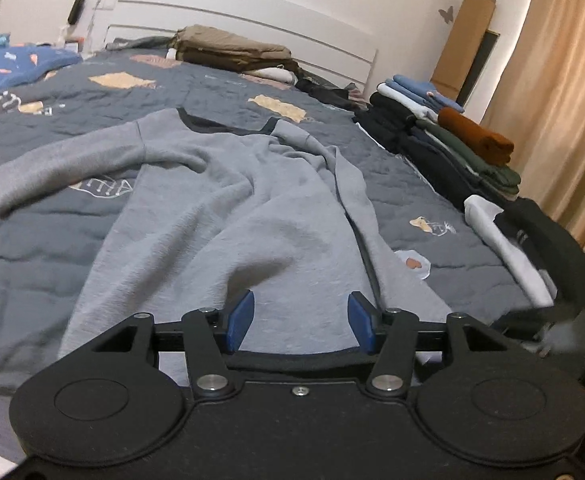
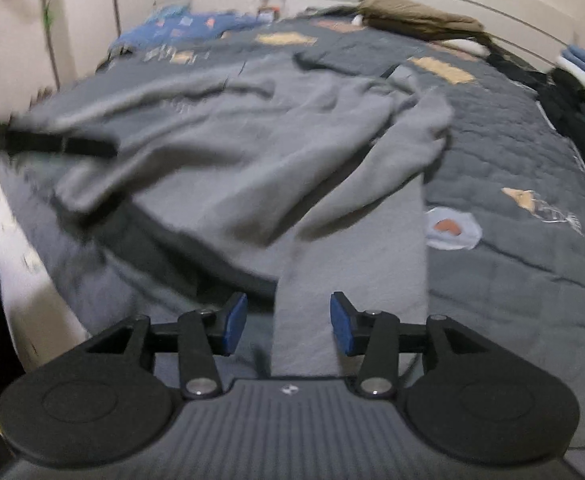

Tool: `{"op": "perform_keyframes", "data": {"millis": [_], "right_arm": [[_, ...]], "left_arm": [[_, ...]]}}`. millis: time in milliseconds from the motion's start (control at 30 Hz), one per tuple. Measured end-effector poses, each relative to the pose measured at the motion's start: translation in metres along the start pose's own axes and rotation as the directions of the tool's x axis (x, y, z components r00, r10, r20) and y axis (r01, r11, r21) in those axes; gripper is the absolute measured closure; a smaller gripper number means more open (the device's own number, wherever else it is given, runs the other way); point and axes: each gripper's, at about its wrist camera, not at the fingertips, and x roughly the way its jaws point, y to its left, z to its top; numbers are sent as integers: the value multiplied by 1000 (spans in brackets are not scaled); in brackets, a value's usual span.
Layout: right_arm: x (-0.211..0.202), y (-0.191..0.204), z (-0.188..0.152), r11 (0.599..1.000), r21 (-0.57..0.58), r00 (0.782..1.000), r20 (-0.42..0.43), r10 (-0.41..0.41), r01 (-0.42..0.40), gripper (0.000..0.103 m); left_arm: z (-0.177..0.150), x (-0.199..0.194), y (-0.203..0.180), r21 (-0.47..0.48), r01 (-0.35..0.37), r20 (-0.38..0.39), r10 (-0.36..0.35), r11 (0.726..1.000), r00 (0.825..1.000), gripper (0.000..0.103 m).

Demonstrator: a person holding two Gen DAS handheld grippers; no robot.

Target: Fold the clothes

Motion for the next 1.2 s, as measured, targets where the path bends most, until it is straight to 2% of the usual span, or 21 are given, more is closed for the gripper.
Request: {"op": "perform_keyframes", "data": {"millis": [133, 167, 200, 233, 267, 400, 533, 633, 733, 800, 867, 1000, 1033, 1100, 1133, 1167, 1200], "right_arm": [[19, 10, -8, 983, -136, 991, -31, -131, 126, 60], [18, 4, -9, 984, -117, 990, -24, -141, 138, 68], [16, -3, -9, 985, -92, 989, -16, -147, 145, 75], [12, -13, -8, 989, -33, 990, -7, -144, 143, 92], [6, -26, -5, 988, 35, 988, 3, -152, 152, 102], [-31, -75, 6, 942, 240, 956, 116, -269, 236, 102], [-74, -141, 22, 845, 481, 900, 221, -376, 235, 102], [-97, -182, 28, 757, 577, 825, 235, -514, 307, 102], [-98, -219, 27, 670, 619, 768, 162, -620, 411, 102], [-83, -236, 19, 630, 616, 753, 88, -652, 473, 100], [-70, -243, 9, 624, 611, 769, 39, -638, 487, 98], [-71, -233, 8, 693, 568, 824, 43, -564, 445, 95], [-77, -226, 11, 711, 556, 832, 60, -552, 431, 91], [-94, -213, 19, 757, 524, 853, 105, -512, 390, 77], [-98, -202, 23, 802, 476, 871, 137, -473, 360, 66], [-102, -191, 28, 846, 420, 888, 168, -428, 328, 59], [-102, -172, 31, 897, 331, 911, 188, -367, 292, 57]], "left_arm": [[-1, 6, -6, 21, -1, -12, 1, 1000, 1000, 48], [-2, 7, -7, 28, -3, -14, 4, 1000, 1000, 48], [-2, 7, -8, 33, -6, -16, 7, 999, 1000, 48], [-3, 8, -8, 34, -9, -17, 9, 999, 1000, 48], [-3, 8, -8, 33, -11, -18, 12, 999, 1000, 48], [-3, 7, -7, 25, -19, -18, 20, 999, 1000, 48], [-2, 6, -10, 32, -8, -11, 9, 999, 1000, 48], [-2, 6, -10, 33, -8, -13, 8, 999, 1000, 48], [-2, 8, -8, 27, -13, -19, 14, 1000, 1000, 48], [-1, 10, -7, 27, -17, -24, 18, 1000, 1000, 48], [-1, 12, -8, 30, -20, -31, 21, 999, 999, 48], [-1, 15, -11, 52, -22, -34, 24, 998, 999, 46], [-2, 15, -12, 56, -20, -34, 22, 998, 999, 46], [-3, 15, -14, 63, -14, -35, 16, 998, 999, 45], [-3, 15, -15, 67, -11, -35, 14, 998, 999, 44], [-4, 15, -16, 70, -9, -36, 11, 998, 999, 44], [-4, 15, -16, 73, -6, -38, 9, 997, 999, 44]]}}
